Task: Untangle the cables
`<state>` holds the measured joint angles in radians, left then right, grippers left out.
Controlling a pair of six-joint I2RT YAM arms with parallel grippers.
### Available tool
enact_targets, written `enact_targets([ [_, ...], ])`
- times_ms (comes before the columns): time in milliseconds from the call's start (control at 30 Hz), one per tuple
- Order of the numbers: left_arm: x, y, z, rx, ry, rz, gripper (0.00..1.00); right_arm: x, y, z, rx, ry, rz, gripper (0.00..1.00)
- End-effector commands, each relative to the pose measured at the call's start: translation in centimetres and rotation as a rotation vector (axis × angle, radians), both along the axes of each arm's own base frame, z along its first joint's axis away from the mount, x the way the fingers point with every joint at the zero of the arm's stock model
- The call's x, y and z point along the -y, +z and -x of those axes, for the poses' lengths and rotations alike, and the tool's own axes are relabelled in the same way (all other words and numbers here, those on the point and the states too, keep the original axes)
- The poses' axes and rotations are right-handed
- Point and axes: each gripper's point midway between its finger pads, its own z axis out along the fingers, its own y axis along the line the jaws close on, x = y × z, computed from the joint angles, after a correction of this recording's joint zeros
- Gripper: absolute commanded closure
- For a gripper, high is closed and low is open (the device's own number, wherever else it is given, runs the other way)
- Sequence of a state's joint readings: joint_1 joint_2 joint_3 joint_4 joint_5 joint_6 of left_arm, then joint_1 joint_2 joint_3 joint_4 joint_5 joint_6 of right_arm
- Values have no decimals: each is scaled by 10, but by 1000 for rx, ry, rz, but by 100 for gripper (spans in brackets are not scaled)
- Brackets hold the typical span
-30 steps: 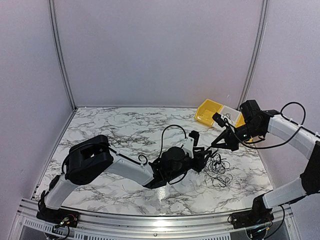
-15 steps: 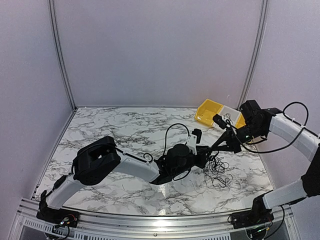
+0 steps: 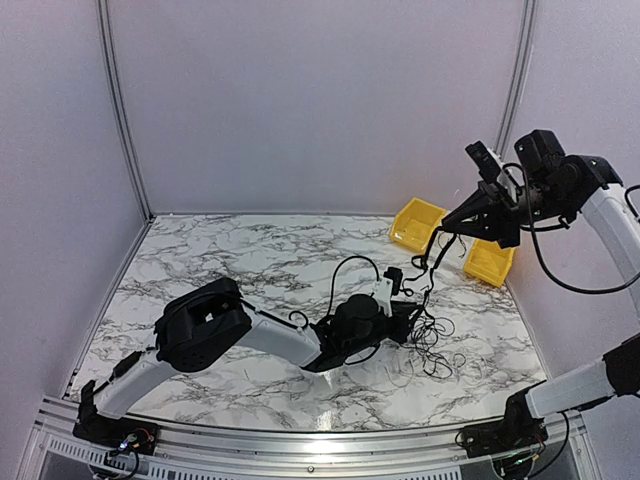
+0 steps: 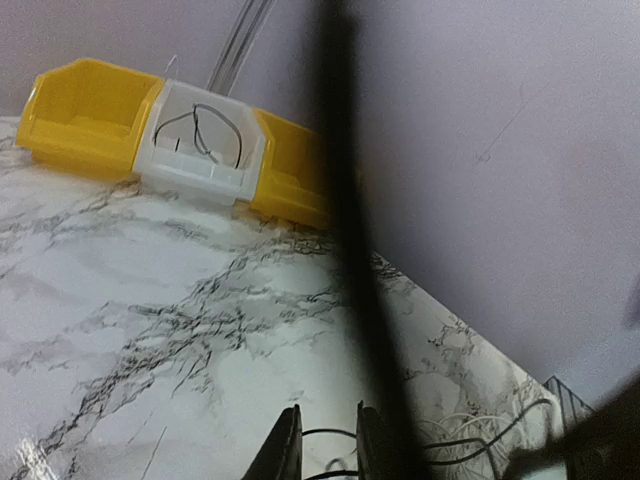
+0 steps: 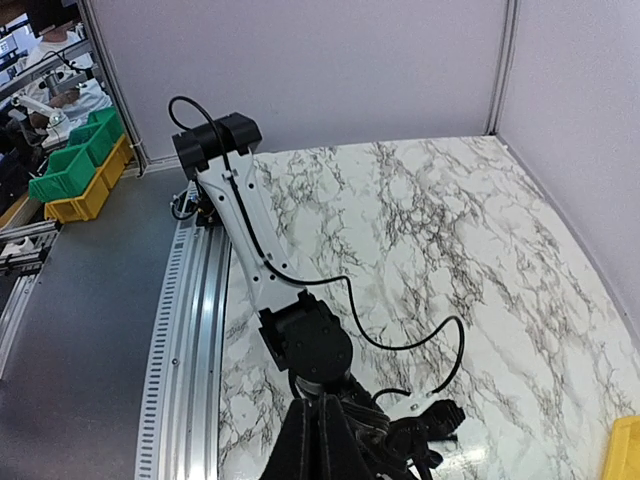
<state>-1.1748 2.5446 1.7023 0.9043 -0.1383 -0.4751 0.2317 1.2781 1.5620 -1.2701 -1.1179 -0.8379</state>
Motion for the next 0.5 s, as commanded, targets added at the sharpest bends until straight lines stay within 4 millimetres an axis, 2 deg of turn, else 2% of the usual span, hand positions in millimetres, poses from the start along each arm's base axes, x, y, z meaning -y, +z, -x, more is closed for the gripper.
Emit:
enact_targets([
  [0,-5,-34,-3,-37,0,-62,79,-4,28,17,6,54,-61,100],
  [200,-9,-35,-2,-42,5,-64,80,-2,44,14,64,27,-55,100],
  [467,-15,-48,0,-66,11,-69,83,2,87,20,196,-26,-86,100],
])
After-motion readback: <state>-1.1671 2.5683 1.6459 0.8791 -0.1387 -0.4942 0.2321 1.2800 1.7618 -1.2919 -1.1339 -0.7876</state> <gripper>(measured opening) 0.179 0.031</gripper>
